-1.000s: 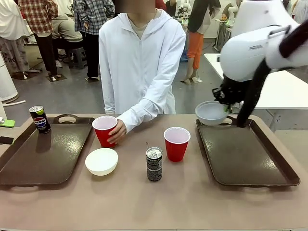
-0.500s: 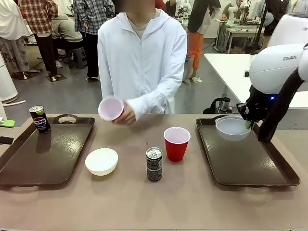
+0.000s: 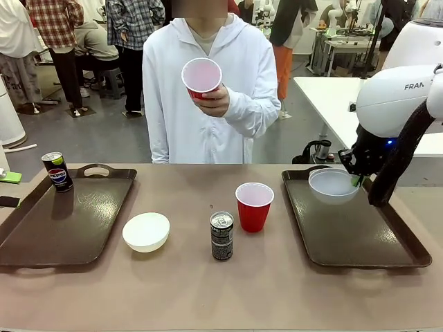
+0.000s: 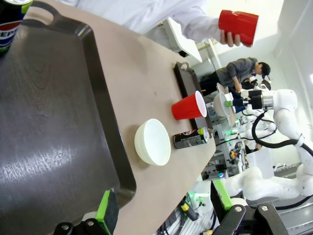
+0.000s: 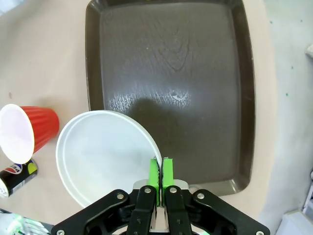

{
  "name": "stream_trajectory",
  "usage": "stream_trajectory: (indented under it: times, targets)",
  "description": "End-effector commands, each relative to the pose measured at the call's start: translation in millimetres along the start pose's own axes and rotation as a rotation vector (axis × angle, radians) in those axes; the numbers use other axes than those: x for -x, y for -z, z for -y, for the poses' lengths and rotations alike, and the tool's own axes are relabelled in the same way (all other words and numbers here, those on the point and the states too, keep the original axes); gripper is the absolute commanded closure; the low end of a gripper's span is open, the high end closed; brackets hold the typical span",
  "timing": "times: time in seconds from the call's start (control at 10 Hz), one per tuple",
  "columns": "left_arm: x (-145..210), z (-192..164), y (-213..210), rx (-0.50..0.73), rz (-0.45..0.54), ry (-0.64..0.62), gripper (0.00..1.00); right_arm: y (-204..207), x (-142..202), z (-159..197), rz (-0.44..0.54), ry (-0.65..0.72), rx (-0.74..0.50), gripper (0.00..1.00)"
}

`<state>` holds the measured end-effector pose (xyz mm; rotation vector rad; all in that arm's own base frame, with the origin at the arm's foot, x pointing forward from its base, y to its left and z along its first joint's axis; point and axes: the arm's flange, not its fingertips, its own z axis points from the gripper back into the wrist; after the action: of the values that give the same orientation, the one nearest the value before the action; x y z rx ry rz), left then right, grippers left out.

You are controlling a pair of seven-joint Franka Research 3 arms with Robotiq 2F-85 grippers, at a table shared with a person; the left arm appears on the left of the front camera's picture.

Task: Prepare tableware on both trays.
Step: Pick up a Picnic Bowl from the table and place it on a Handle tray.

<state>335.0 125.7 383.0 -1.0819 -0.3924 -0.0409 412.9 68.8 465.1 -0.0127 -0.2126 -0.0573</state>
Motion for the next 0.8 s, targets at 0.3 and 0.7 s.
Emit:
stream_trajectory:
  times: [0.3,0.7]
  targets:
    - [1,0,-2,0.005,0.005,0.007,0.00,57,-46,31,-0.002,-0.038,-0.094,0.96]
    - [1,0,-2,0.005,0.005,0.007,0.00,-8,83,32,-0.093,-0.164,0.158,0.96]
